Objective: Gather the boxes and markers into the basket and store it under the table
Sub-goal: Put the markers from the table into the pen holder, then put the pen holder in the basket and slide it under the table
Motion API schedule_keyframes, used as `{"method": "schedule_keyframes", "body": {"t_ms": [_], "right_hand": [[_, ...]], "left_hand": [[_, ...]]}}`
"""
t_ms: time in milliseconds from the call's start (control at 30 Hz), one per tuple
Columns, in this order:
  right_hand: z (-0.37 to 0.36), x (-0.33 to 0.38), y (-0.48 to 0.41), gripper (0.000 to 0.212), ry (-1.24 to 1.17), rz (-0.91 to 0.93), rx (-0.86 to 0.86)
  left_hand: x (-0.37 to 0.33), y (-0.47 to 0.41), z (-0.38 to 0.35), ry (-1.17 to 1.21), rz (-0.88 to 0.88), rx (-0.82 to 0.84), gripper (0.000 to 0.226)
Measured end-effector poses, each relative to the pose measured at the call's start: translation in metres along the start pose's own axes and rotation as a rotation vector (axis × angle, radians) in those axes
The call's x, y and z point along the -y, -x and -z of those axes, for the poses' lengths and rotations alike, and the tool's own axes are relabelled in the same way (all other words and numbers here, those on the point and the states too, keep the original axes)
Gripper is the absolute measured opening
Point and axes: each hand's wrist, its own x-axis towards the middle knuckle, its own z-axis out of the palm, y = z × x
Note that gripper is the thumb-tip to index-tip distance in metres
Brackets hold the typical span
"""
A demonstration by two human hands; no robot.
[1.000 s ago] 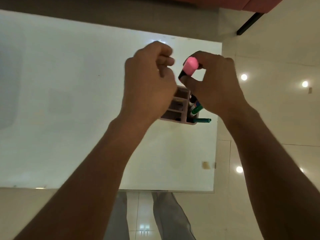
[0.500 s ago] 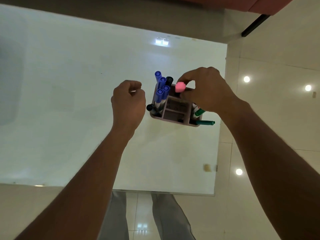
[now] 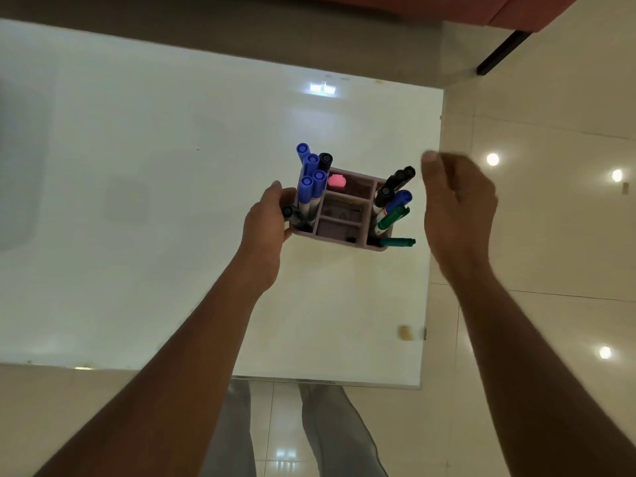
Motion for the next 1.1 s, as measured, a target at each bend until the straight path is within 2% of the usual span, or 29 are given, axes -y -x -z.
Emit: {"method": "schedule_keyframes", "body": {"t_ms": [67, 133, 200, 267, 333, 433, 633, 800, 1100], "right_hand": [[-0.006, -0.021, 0.013, 0.039, -0.195, -0.333, 0.007], [-0.002, -0.040, 0.026, 0.044, -0.439, -0.659, 0.132], [-0.009, -0.047, 0.036, 0.038, -0.560, -0.754, 0.252], [-0.016, -0.045, 0.044, 0.030, -0.593, -0.731, 0.317], [-0.023, -0.038, 0.044, 0.033, -0.590, -0.705, 0.330], [-0.030, -0.030, 0.047, 0.039, -0.549, -0.695, 0.328], [-0.052, -0.001, 0.069, 0.032, -0.375, -0.596, 0.361], [-0.091, 0.039, 0.115, 0.036, -0.407, -0.522, 0.359], [-0.188, 0.143, 0.227, 0.039, -0.376, -0.425, 0.362]], "left_hand": [[0.004, -0.007, 0.003, 0.086, 0.031, 0.024, 0.041], [0.006, -0.003, -0.004, 0.114, 0.045, 0.026, 0.044], [0.005, -0.005, -0.007, 0.099, 0.052, 0.047, 0.043], [0.003, -0.006, -0.012, 0.055, 0.055, 0.091, 0.028], [0.001, -0.005, -0.015, 0.026, 0.060, 0.113, 0.021], [-0.001, -0.004, -0.009, 0.017, 0.071, 0.084, 0.022], [-0.003, 0.013, 0.027, 0.090, 0.029, 0.081, 0.029], [-0.013, 0.031, 0.092, 0.120, -0.031, 0.048, 0.035], [-0.052, 0.084, 0.270, 0.138, -0.167, 0.071, 0.042]]}}
